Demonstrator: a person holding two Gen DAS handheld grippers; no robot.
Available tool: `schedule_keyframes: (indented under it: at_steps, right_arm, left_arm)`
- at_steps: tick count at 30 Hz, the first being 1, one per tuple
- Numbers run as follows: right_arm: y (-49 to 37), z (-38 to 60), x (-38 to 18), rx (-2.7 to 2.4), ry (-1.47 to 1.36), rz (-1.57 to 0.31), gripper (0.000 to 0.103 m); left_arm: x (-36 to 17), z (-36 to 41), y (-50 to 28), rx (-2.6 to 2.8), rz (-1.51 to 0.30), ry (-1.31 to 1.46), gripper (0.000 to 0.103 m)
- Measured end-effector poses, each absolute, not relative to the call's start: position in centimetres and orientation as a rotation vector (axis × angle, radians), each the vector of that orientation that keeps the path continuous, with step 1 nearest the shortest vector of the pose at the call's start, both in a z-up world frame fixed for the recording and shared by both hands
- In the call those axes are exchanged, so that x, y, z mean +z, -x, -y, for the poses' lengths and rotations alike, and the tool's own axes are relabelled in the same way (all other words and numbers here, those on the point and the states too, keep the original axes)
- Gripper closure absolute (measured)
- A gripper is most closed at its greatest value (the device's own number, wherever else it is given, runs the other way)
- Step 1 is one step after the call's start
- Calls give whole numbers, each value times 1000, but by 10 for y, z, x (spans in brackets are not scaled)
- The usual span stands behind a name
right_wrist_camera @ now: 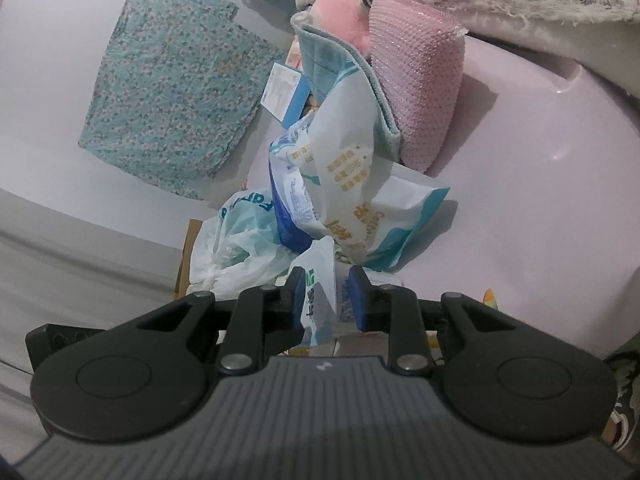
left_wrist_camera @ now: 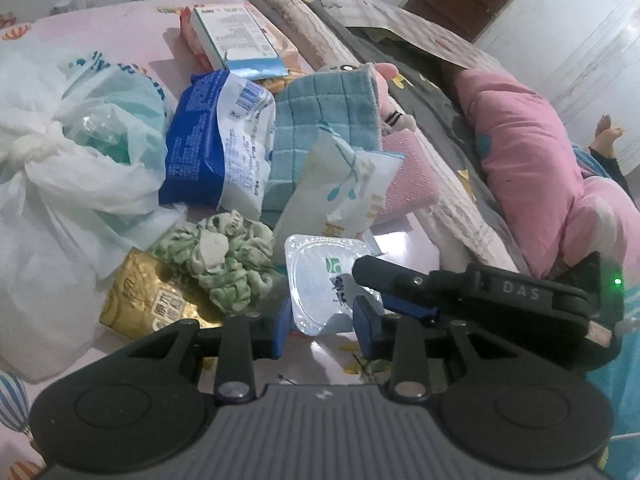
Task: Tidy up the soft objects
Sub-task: 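Close the right gripper on the white yogurt cup and lift it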
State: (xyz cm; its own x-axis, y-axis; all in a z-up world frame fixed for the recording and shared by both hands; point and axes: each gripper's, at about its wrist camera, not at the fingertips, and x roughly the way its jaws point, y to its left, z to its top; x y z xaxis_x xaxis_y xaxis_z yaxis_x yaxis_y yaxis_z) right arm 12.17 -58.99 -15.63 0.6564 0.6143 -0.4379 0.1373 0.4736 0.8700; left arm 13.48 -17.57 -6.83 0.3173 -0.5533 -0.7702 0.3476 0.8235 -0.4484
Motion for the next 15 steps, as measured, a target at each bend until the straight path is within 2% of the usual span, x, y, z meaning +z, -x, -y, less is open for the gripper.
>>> schedule_keyframes:
  at_steps: [15]
  right_arm:
    - [-114, 589, -153, 375, -1072, -877, 79]
  left_arm:
    - [-72, 171, -115, -657, -1170, 293, 69]
